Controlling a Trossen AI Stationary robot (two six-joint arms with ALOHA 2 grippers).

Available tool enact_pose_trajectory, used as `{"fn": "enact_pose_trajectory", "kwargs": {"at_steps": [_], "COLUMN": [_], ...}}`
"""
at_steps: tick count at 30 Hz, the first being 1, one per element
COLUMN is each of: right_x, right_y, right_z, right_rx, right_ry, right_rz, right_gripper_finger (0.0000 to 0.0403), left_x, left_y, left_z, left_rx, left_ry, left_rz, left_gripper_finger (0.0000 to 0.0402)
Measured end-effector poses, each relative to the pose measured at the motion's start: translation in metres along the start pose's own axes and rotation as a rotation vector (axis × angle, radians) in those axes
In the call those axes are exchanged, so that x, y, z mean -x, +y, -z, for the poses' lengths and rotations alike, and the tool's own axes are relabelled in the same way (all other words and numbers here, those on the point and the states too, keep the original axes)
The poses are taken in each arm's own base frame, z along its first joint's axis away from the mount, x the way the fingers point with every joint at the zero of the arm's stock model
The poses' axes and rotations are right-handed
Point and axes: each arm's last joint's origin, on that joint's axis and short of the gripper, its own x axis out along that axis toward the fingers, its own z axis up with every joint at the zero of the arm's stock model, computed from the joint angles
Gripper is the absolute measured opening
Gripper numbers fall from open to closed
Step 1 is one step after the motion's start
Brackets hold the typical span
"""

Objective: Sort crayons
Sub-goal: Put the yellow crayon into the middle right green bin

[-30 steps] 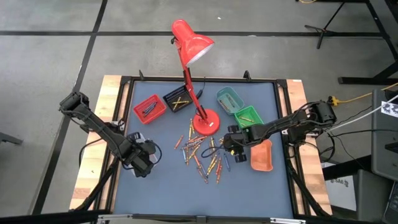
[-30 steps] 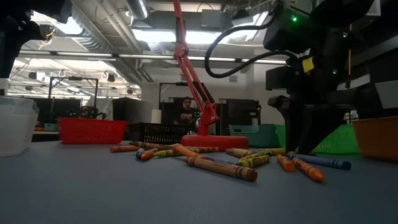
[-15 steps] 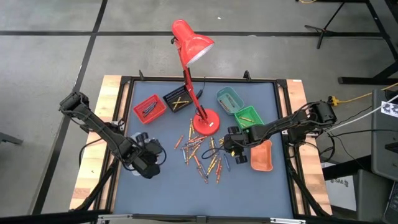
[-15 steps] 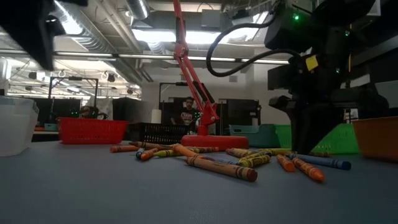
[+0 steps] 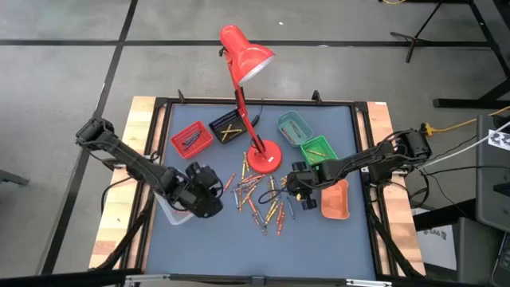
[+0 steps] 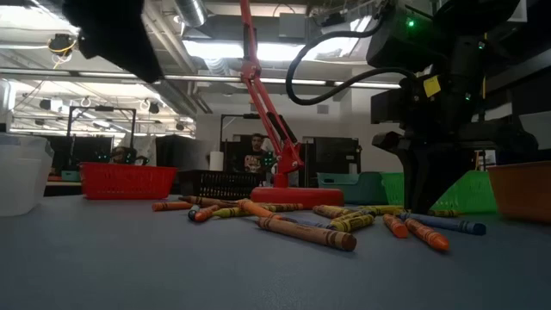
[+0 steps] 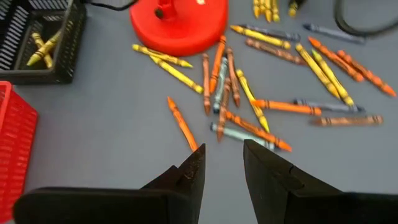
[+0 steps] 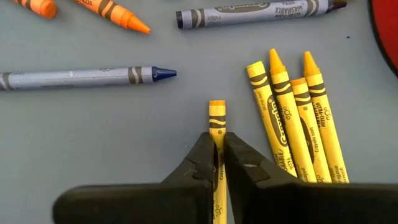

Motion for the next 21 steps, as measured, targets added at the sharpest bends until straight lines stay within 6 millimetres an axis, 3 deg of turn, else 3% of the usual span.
{"fn": "enact_pose_trajectory", "kwargs": {"at_steps": [8, 21], "right_x": [0.005, 0.044], "right_y": [-0.001, -0.006], "right_z": [-0.009, -0.048], "right_rx": [0.000, 0.002], "right_ry": [-0.010, -0.026], "right_rz": [0.001, 0.019], "right_gripper_finger": [0.0015, 0.0016], "left_x": [-0.015, -0.029], "left_y": [0.014, 0.033], "left_z": [-0.019, -0.038], "left_rx": [0.086, 0.124], "left_ry": [-0.013, -0.022], "left_rz": [-0.063, -0.136], "left_gripper_finger": [0.0093, 0.0093]}}
